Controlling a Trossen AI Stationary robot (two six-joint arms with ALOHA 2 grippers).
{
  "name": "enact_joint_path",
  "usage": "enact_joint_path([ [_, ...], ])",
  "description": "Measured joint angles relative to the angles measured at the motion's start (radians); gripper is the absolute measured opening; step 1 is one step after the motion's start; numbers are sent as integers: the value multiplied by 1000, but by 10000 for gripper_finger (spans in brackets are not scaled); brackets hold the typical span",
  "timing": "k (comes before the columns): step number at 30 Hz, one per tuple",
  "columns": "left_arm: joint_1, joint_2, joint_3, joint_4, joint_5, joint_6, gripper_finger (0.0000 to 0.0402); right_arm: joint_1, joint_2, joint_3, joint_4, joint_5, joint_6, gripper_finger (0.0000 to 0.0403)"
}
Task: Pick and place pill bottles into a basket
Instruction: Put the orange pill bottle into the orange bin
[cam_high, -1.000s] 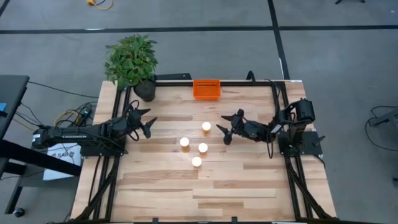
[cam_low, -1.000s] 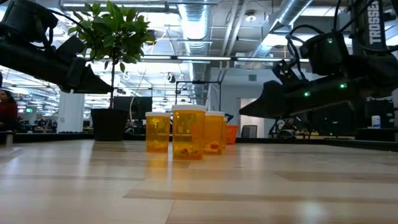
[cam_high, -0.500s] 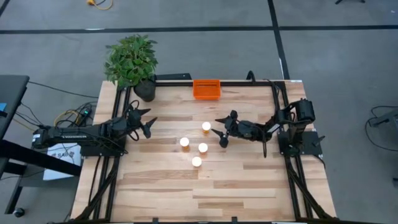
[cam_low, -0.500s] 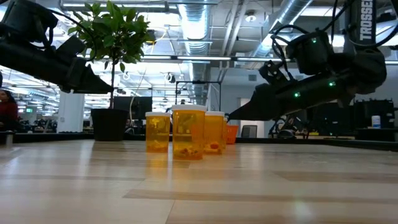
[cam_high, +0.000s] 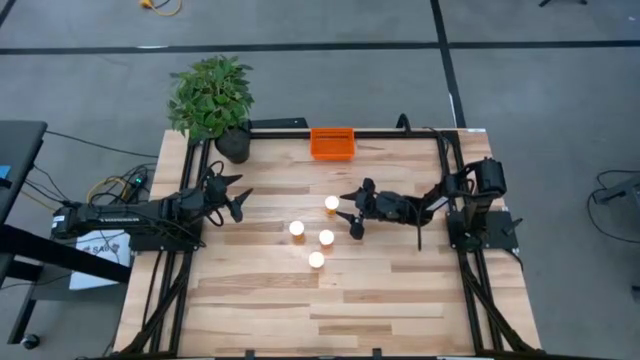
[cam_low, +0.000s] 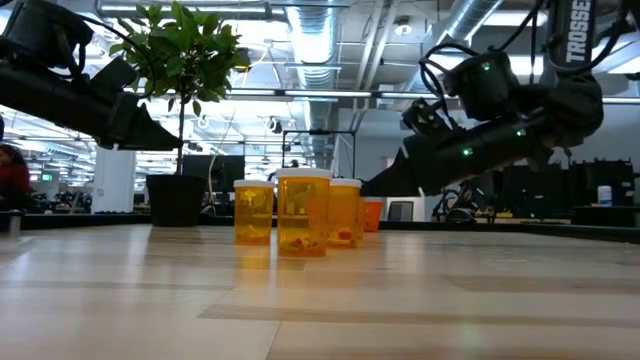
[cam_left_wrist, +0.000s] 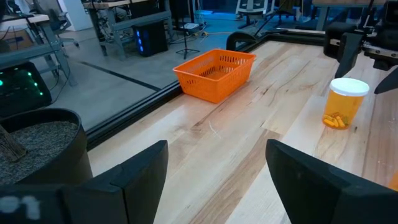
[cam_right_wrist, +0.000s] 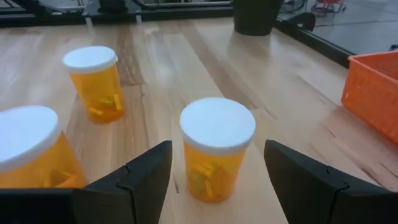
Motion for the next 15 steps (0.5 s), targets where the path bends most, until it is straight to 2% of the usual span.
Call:
enact_joint_path([
  [15,0,0,0,0,0,0,263,-23,0,13,-13,-56,-8,251],
])
